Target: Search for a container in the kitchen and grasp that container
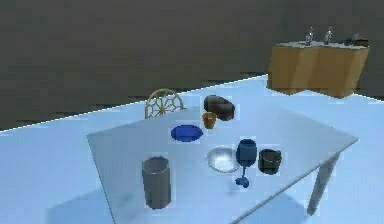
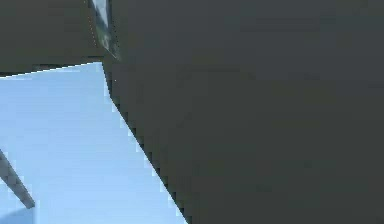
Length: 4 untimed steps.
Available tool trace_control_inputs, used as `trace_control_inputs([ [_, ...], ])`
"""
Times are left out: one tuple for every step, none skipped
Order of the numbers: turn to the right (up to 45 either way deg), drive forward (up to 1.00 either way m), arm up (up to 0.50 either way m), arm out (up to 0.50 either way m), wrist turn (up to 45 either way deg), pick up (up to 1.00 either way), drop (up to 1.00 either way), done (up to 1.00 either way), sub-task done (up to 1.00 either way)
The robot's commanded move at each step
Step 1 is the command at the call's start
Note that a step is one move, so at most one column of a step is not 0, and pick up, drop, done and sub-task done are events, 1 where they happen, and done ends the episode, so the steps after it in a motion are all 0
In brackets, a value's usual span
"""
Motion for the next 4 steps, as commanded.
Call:
trace_control_inputs([
  [-45.0, 0.0, 0.0, 0.0, 0.0, 0.0, 0.0, 0.0, 0.0],
  [-30.0, 0.0, 0.0, 0.0, 0.0, 0.0, 0.0, 0.0, 0.0],
  [0.0, 0.0, 0.5, 0.0, 0.0, 0.0, 0.0, 0.0, 0.0],
  [0.0, 0.0, 0.38, 0.0, 0.0, 0.0, 0.0, 0.0, 0.0],
])
